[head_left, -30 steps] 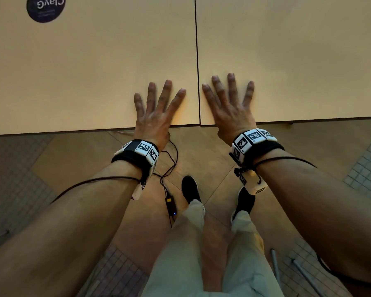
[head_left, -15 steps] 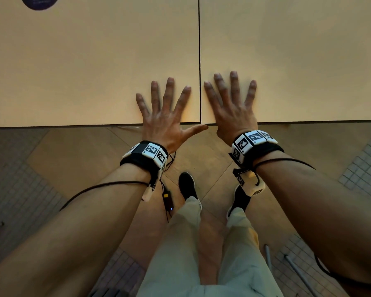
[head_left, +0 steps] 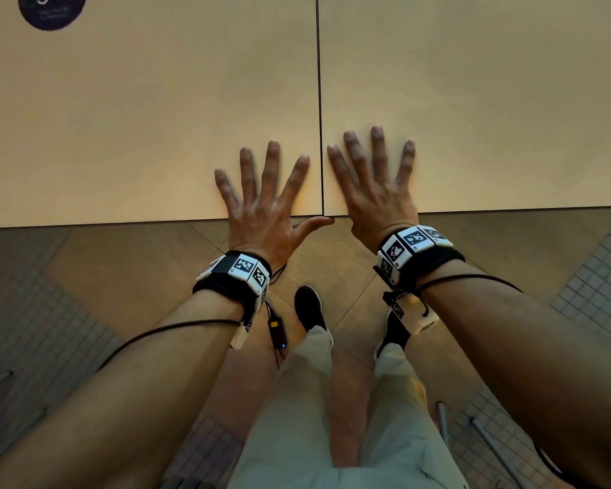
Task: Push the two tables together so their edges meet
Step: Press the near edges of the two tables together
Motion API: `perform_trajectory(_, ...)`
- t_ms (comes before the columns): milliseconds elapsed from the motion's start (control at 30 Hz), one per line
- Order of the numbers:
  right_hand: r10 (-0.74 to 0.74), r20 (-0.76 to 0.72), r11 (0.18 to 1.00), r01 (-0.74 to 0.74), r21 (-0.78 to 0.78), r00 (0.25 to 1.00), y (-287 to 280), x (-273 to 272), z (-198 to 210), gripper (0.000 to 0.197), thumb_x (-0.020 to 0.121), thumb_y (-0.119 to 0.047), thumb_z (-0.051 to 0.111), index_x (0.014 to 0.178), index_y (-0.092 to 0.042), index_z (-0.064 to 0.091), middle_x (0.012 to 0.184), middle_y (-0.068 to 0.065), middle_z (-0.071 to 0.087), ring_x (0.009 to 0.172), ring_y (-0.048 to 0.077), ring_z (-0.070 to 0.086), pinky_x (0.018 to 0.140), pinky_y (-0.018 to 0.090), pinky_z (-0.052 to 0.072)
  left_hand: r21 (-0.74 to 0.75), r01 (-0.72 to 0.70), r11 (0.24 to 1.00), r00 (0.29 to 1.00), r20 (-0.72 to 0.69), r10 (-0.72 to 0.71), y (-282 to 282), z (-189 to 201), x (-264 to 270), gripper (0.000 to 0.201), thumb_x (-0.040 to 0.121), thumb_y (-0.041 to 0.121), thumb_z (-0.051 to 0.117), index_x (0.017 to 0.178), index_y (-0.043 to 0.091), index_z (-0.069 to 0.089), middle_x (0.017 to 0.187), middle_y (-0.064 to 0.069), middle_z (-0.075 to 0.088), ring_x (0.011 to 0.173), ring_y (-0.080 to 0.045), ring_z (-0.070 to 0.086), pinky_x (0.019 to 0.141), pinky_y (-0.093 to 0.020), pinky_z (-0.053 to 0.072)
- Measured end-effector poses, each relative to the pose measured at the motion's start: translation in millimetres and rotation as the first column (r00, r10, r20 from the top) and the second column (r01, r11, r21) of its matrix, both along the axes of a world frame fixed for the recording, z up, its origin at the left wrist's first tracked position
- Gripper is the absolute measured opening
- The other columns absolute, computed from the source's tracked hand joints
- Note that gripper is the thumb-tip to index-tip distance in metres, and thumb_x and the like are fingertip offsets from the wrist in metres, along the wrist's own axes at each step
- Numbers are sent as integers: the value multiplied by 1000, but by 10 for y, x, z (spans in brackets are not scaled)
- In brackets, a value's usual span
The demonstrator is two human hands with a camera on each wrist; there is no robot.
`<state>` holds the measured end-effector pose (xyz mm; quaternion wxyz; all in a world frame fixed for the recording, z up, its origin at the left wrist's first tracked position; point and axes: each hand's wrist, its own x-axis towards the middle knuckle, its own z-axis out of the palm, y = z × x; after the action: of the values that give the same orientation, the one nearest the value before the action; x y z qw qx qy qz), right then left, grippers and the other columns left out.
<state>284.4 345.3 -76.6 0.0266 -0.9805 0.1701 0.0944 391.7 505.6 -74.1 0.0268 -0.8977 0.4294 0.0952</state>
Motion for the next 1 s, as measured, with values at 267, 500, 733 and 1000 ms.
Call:
perform_trajectory(267,-2,-5,1000,2,8,1000,12,14,13,100,78,-47,63,156,-19,8,163,14,4,146,47,0,103,77,8,4,-5,1000,1000,1,5,-1,3,-15,97,81,91,20,161,39,4,171,-8,-2,154,-45,-4,111,-78,4)
perform_trajectory(500,-7,-25,1000,8,26,1000,8,20,50,96,79,-43,57,156,-19,4,163,13,0,146,46,-3,103,77,8,2,-9,1000,1000,9,9,-4,0,-19,97,82,91,21,162,38,5,171,-9,-1,154,-45,-3,112,-78,3)
perform_trajectory(733,-4,-24,1000,4,18,1000,2,17,37,102,78,-44,64,156,-19,3,163,13,-1,146,46,-4,104,77,6,3,-8,1000,1000,10,8,-8,7,-24,96,82,91,21,161,39,4,171,-8,-1,154,-45,-3,112,-77,3)
perform_trajectory(1000,-18,-16,1000,18,9,1000,25,3,25,105,75,-33,68,155,-21,1,163,12,-2,147,45,-5,105,75,5,-17,-5,1000,1000,8,5,9,-20,-17,99,80,93,17,161,38,4,171,-8,-2,154,-45,-3,112,-77,3)
